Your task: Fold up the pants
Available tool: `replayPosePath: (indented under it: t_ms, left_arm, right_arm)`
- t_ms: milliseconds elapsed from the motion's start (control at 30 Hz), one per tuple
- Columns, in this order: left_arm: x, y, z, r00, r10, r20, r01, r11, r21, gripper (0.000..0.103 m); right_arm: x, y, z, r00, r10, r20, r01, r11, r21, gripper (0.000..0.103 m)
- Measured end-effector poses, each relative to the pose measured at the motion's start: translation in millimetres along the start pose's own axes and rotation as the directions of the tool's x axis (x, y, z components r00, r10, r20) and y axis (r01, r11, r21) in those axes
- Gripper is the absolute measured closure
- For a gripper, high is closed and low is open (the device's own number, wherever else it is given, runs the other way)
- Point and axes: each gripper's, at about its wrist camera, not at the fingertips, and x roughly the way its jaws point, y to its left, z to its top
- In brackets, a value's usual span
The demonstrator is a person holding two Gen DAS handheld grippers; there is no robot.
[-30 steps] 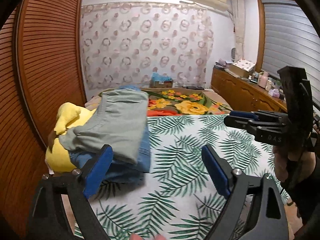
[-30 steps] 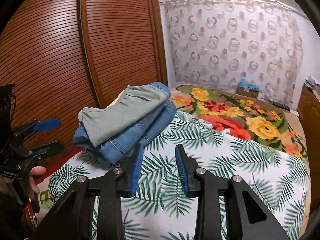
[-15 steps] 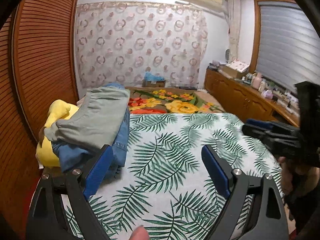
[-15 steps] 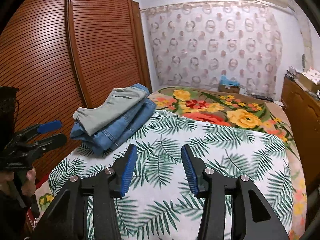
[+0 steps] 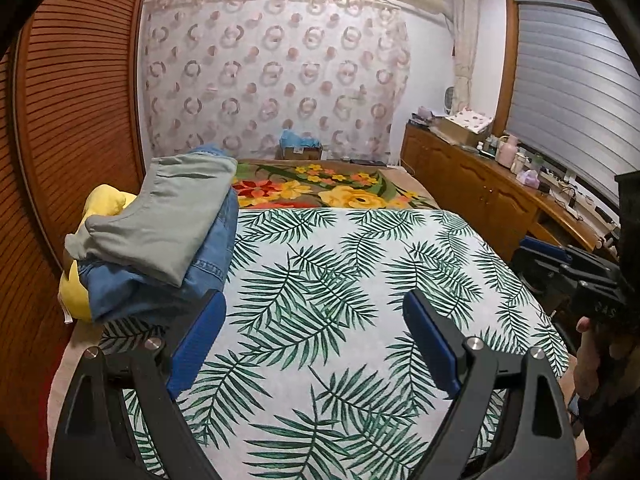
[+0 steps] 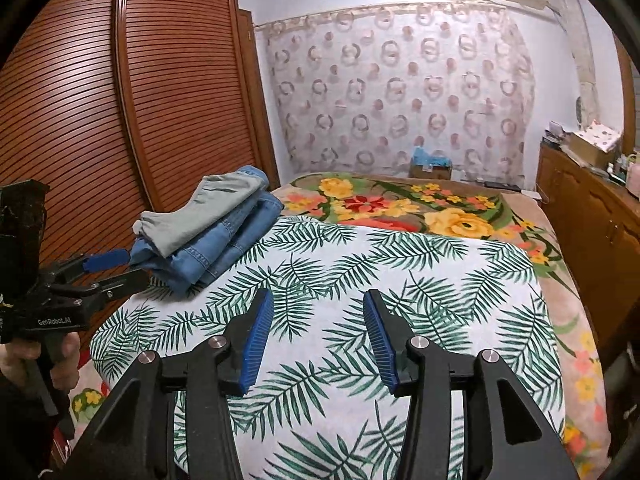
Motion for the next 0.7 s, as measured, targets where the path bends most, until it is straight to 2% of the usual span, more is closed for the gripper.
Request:
replayPosePath:
  t_ms: [200, 400, 533, 700]
  left_arm:
    - [-14.9, -11.1, 4.0, 1.0, 0.005, 0.023, -0.006, 1.0, 0.011, 0.013]
    - [-31.5, -22.5, 8.9, 0.999, 0.0, 0.039, -0.001, 0.999, 0.034, 0.013]
    - [-42.1, -29.3, 12.9, 0.998, -0.005, 0.058, 0.002, 0.999, 0.049, 0.013]
    - [-57.1, -38.1, 23.4, 0.996, -0.021, 0.09, 0.014, 0.998, 0.068, 0.013]
  right_arm:
    - [-25.4, 5.6, 2.0, 0.999, -0.044, 0.024, 0.044, 0.999, 0.02, 0.048]
    - [-45.7, 15.5, -2.2, 0.996, -0.074, 0.042, 0.073, 0.997, 0.034, 0.028]
    - [-54.7, 20.7, -3.8, 0.99, -0.127, 0.055, 0.124, 0.991, 0.049, 0.027]
    - [-72.8, 30.9, -0.6, 0.983, -0.144, 0.111, 0.137, 0.988, 0.069, 0.027]
